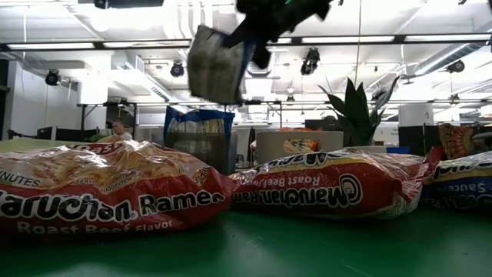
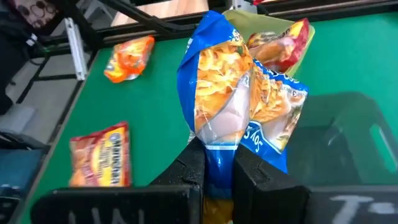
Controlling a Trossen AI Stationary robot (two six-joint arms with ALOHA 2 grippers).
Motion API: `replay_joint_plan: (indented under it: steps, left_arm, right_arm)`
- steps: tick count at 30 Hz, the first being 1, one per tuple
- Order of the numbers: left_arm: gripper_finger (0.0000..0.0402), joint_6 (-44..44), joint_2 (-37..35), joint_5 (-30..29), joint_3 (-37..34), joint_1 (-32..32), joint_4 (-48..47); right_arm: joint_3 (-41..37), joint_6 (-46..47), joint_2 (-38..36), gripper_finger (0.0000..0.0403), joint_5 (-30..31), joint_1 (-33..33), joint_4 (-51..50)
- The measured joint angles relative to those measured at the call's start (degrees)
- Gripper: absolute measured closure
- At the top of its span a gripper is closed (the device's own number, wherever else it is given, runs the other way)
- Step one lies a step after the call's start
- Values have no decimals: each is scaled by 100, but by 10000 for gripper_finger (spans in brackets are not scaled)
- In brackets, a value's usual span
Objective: Sort Maruchan noodles
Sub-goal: Put the blue noodle pack into the black bin
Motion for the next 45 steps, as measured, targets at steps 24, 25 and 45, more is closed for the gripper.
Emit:
replay_joint_plan:
  steps: [24,25,45]
  left_arm:
    - [326,-47,-567,26,-357,-2,34]
    - [326,-49,-560,26,-357,-2,37]
    - [326,-48,-559,28,-357,-2,49]
  right_arm:
    - [3008,-1905,3107,375,-676,-465,-2699]
    - [3022,-1935,3125,374,-676,-465,-2731]
    - [3333,-1769,3020,231,-627,-512,-3005]
